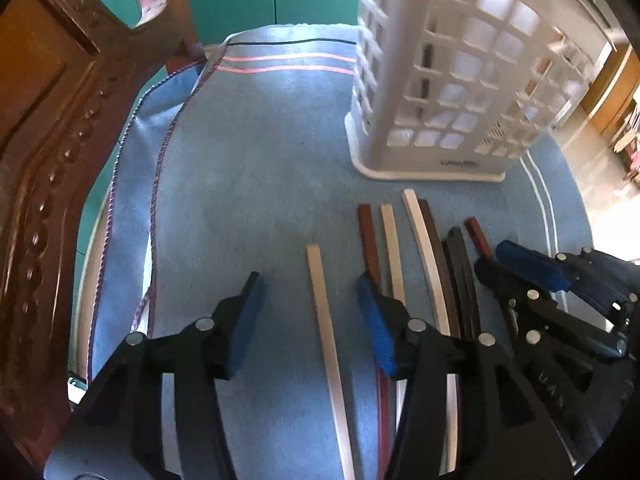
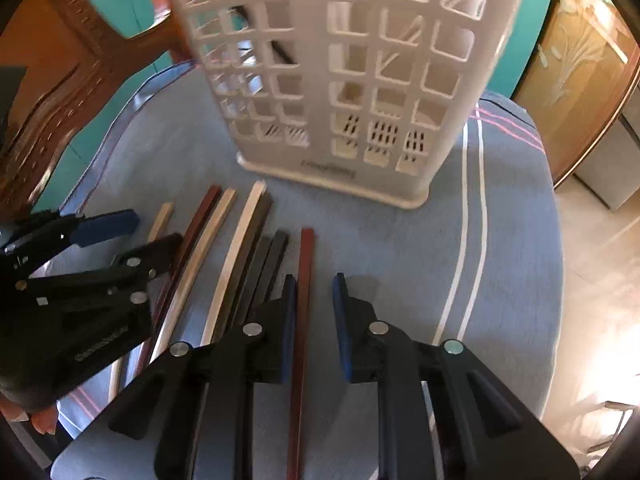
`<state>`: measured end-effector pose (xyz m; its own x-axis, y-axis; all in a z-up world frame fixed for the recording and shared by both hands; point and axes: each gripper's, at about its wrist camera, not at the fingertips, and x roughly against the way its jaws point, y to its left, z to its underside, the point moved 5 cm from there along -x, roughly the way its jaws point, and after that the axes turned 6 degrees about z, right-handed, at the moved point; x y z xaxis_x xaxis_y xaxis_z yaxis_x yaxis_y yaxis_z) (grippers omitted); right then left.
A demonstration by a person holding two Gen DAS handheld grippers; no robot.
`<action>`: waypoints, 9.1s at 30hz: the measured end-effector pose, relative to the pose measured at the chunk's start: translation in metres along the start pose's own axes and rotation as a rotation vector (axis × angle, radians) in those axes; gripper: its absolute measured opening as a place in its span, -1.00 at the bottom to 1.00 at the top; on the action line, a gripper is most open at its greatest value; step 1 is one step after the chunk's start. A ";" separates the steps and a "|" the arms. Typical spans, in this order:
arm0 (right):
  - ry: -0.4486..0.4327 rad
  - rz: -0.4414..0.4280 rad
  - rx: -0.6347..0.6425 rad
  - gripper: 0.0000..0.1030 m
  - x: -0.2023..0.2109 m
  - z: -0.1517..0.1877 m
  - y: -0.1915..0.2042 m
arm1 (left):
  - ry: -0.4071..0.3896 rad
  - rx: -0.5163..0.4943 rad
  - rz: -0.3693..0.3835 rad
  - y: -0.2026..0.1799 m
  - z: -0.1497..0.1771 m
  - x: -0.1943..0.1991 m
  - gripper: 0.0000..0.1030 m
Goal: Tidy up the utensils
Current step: 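Close the left gripper on a wooden chopstick while the right gripper closes on a red one, then lift the held chopsticks with both grippers up over the white holder, then lower the chopsticks into the white holder and open both grippers, then move both grippers back down to the remaining chopsticks on the cloth, then close the left gripper on a red chopstick while the right gripper closes on a black one, then lift both held chopsticks up over the white holder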
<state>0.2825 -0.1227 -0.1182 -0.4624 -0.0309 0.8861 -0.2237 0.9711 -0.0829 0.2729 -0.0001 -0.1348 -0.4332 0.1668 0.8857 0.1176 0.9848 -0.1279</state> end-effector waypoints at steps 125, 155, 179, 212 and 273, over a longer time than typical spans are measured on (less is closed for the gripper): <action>-0.031 -0.003 -0.065 -0.39 0.046 0.074 0.013 | -0.180 0.163 0.124 0.031 0.033 0.080 0.11; -0.048 -0.029 -0.237 -0.74 0.049 0.079 -0.046 | -0.028 0.030 0.120 -0.014 0.055 0.030 -0.47; -0.044 -0.018 -0.221 -0.74 0.047 0.080 -0.044 | 0.014 0.059 0.297 -0.024 0.061 0.037 -0.87; -0.026 -0.065 -0.172 -0.84 0.050 0.085 -0.038 | 0.010 -0.009 0.155 -0.029 0.071 0.029 -0.86; -0.824 -0.053 -0.263 -0.87 0.348 -0.087 -0.104 | -0.809 -0.119 0.182 -0.080 -0.102 0.363 -0.86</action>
<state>0.2195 -0.2134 0.2390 -0.9541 -0.1408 0.2645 -0.1043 0.9836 0.1474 0.1975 -0.0230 0.2429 -0.9006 0.3511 0.2562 0.3217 0.9349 -0.1501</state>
